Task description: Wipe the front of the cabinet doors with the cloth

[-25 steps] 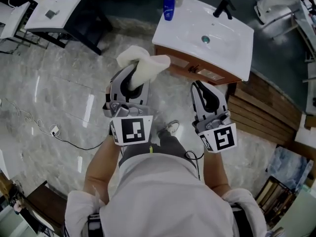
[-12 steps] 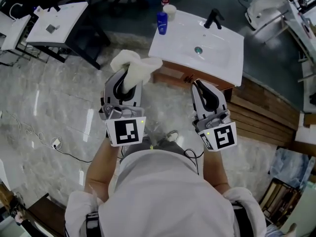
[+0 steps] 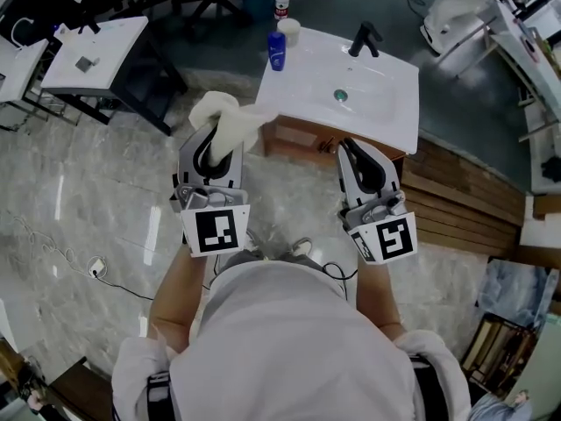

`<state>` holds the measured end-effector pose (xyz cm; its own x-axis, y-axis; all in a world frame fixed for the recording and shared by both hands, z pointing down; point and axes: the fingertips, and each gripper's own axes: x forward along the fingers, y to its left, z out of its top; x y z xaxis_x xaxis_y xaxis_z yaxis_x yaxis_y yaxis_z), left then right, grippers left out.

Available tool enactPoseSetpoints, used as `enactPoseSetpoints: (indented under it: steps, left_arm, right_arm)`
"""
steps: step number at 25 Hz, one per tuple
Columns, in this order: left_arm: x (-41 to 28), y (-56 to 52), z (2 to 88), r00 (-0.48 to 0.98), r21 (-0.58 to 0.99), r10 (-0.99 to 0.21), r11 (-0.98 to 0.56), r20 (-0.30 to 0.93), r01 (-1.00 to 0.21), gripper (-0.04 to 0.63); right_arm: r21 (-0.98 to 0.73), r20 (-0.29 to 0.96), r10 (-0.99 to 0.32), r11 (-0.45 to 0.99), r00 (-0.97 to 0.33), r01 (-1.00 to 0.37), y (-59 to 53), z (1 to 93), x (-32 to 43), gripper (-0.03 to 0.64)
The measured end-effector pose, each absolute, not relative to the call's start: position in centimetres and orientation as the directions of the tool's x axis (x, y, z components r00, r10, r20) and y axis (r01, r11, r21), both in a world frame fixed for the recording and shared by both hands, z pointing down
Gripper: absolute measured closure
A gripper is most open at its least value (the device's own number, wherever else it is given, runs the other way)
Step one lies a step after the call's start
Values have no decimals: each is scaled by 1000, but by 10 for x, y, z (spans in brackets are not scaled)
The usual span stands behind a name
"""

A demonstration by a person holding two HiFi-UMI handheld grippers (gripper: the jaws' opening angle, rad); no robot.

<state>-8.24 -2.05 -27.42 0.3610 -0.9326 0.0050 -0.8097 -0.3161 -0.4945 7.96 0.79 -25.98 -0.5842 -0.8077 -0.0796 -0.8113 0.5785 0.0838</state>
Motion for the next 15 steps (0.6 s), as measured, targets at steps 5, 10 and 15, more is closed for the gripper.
enactPoseSetpoints:
  steps: [5,10,15]
  left_arm:
    - [-87,-19,-279,362,-496,-932,-313,-1,-810,503]
    - [-93,-20,-281,357,-496,-934,-308,-5,-812,503]
    - [-101,-24,-280,353,-496,-936,-305,-3,-813,503]
  right_arm:
    - [88,-86,-809,575,-581,-813,11,-264,77,558]
    - [80,-89,-804,583,-588,-809,10,-264,69,559]
    - [67,-85,-798,592,-596,-803,7,-261,59,560]
